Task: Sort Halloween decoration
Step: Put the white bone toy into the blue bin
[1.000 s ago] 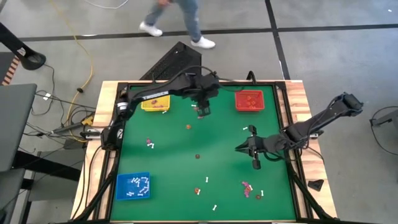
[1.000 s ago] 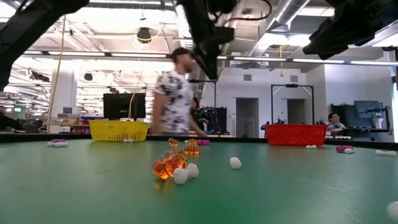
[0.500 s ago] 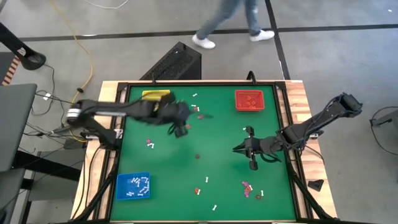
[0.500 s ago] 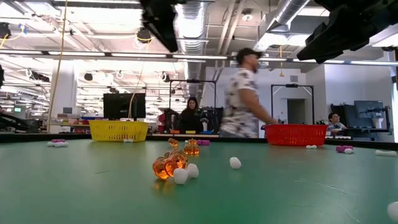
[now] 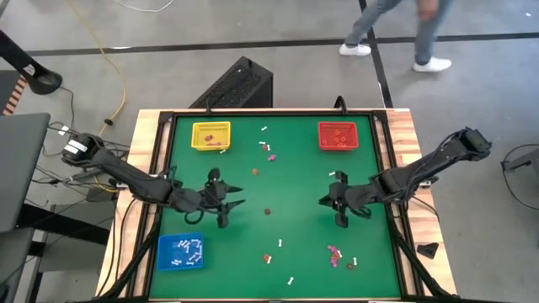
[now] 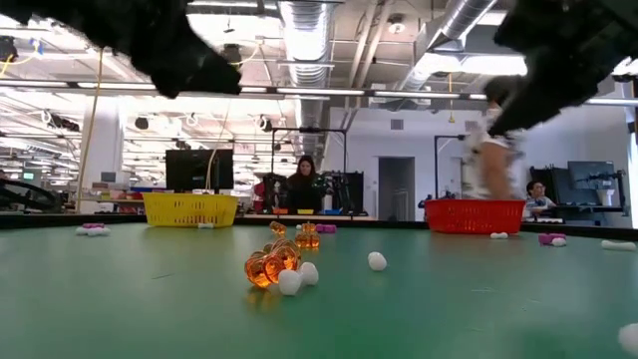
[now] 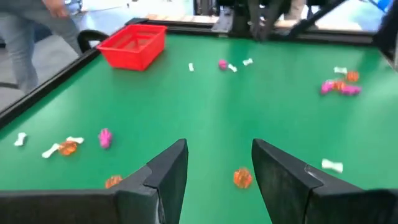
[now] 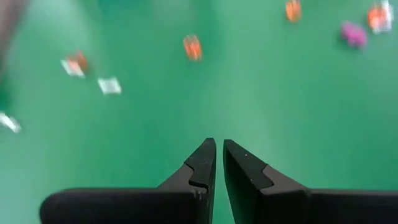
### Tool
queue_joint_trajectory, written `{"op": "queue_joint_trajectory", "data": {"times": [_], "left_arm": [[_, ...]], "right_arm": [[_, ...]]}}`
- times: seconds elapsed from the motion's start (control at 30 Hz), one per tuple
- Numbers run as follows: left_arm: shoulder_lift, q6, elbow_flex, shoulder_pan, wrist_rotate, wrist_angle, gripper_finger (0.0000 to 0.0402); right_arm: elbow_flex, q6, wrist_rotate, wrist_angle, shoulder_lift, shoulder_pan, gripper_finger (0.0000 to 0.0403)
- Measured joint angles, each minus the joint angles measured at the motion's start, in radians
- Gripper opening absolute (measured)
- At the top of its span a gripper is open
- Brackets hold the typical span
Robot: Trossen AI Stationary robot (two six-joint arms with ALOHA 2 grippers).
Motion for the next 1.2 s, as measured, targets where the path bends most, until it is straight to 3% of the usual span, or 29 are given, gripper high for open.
{"op": "queue_joint_trajectory", "data": {"times": [0.27, 0.37, 0.5, 0.8, 1.0, 1.2], "left_arm": [[0.0, -0.017, -0.066, 0.006, 0.01, 0.025, 0.0168], [0.0, -0.016, -0.066, 0.006, 0.032, 0.026, 0.0168], [0.0, -0.013, -0.066, 0.006, 0.062, 0.026, 0.0168], [0.001, -0.008, -0.066, 0.006, 0.063, 0.026, 0.0168], [0.001, -0.01, -0.066, 0.007, 0.061, 0.027, 0.0168], [0.001, -0.01, -0.066, 0.007, 0.054, 0.028, 0.0168]], "right_arm": [[0.09, 0.117, -0.073, -0.447, -0.004, -0.091, 0.0063], [0.096, 0.237, -0.198, -0.523, -0.004, -0.128, 0.0063], [0.09, 0.443, -0.209, -0.631, -0.004, -0.14, 0.0063], [0.05, 0.599, -0.207, -0.638, 0.015, -0.129, 0.0106], [0.023, 0.638, -0.207, -0.638, 0.101, -0.105, 0.0159], [0.023, 0.674, -0.208, -0.561, 0.203, -0.051, 0.0168]]}}
